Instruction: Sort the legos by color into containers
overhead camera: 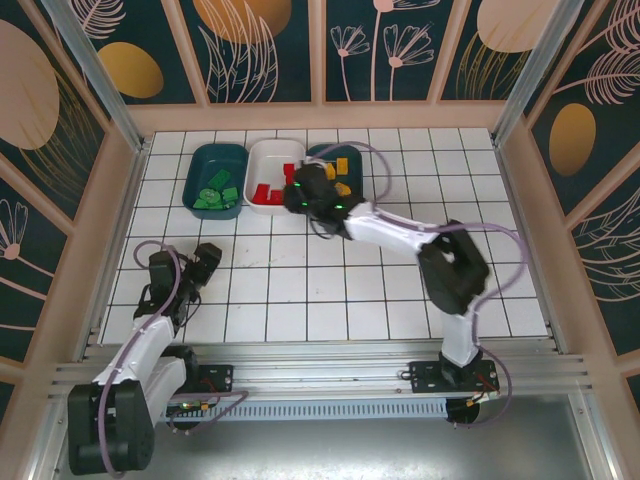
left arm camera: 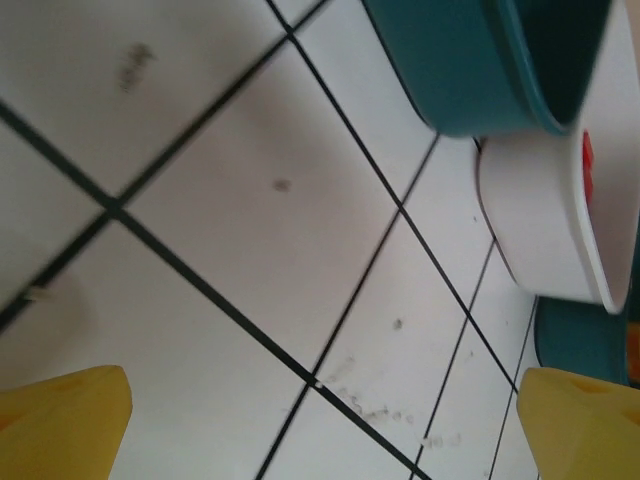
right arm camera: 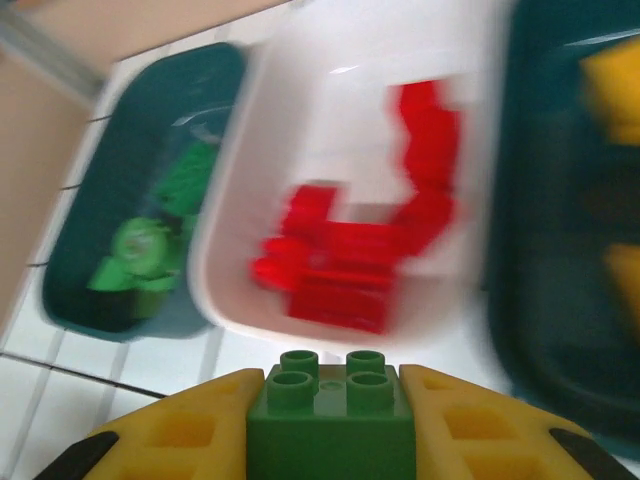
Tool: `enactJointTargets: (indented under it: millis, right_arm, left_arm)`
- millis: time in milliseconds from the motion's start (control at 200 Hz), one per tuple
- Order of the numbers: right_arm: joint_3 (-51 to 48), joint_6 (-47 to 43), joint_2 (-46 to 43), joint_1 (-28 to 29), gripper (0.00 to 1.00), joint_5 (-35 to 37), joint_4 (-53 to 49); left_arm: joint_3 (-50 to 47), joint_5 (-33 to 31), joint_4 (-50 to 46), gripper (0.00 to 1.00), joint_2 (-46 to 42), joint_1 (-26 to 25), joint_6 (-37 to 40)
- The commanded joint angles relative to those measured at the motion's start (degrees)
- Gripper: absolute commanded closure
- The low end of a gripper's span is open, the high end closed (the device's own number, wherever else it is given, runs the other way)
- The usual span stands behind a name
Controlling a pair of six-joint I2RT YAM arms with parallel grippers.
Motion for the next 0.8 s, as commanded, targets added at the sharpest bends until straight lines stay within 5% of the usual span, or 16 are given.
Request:
enactJointTargets:
  millis: [0, 225, 460, 711, 791]
  right_arm:
    - [12.82, -2.66, 10.03, 0.95, 0.72, -4.38, 1.69]
    - [40.53, -5.03, 28.58, 2.53, 0.72, -9.01, -5.65]
    - [52.08, -5.08, 37.26, 2.06, 0.70, -14.49, -7.34]
    - [58.42, -4.59, 39.24, 1.77, 0.39, -15.44, -7.71]
    - [59.36, -5.67, 37.74, 1.76, 0.37, -14.06, -9.91]
  left_arm:
    - [-0.02, -1.41, -4.86, 0.01, -4.16, 0.84, -0.75]
    - [-0.02, 0.89, -8.27, 0.01, -7.62, 1.06, 1.63]
    - [-0.66, 6.31, -4.70, 0.02, -5.41, 1.09, 2.25]
    - [-0.34, 10.08, -2.42, 0.01, -4.12, 1.04, 2.74]
    - [0.25, 11.20, -2.69, 0.01, -4.20, 1.04, 3.23]
